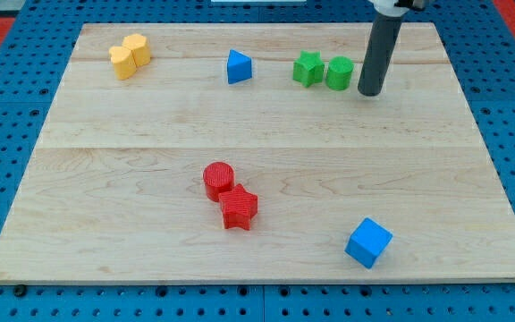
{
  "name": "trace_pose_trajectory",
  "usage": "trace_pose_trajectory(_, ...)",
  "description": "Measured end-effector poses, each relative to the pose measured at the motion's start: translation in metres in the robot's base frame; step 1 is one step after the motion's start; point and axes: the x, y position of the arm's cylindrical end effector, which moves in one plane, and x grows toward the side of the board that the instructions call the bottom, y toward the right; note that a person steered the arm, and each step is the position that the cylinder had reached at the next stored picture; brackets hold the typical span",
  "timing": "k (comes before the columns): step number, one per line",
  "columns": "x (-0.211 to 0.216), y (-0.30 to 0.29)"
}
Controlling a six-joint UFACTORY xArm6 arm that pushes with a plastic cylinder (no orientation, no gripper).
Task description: Move the green circle away from the green star
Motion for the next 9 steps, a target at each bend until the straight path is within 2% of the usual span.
trace_pose_trajectory(2,-0.012,-0.076)
trace_pose_trajectory(4,-0.010,-0.063)
trace_pose_trajectory(9,-0.048,-0.018)
